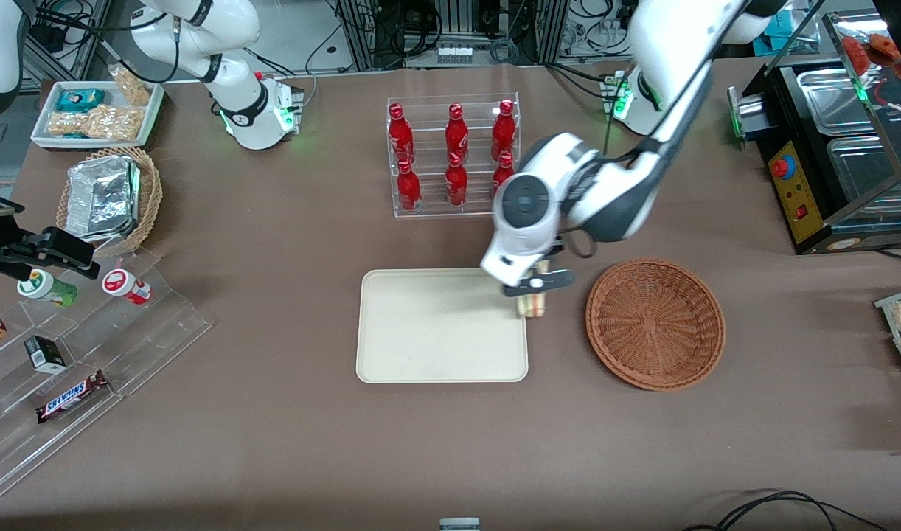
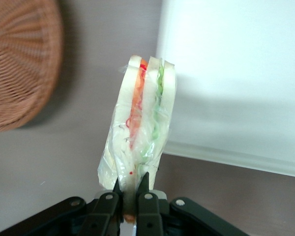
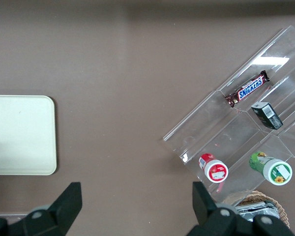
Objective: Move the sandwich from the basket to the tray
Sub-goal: 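Carry the sandwich with the left gripper over the cream tray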
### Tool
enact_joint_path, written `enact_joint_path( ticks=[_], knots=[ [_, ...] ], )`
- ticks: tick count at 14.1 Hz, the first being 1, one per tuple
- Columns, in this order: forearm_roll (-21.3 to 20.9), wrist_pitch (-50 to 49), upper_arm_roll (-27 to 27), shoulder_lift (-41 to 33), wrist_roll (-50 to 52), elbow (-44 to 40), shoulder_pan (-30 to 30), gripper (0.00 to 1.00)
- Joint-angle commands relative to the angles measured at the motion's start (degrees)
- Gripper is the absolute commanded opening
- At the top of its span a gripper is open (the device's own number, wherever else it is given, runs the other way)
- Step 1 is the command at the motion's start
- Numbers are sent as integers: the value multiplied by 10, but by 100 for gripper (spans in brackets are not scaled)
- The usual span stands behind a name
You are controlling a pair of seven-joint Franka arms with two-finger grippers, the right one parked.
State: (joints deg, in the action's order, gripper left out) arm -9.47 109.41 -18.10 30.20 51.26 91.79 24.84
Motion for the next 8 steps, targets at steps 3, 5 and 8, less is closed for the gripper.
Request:
enact_joint_path(
  ticks=[3,5,8],
  knots=[
    [-17,56,6,88,-8,-113,24,9],
    [-18,64,6,101,-5,-120,40,9],
    [-18,68,6,142,0,-173,60,15]
  ],
)
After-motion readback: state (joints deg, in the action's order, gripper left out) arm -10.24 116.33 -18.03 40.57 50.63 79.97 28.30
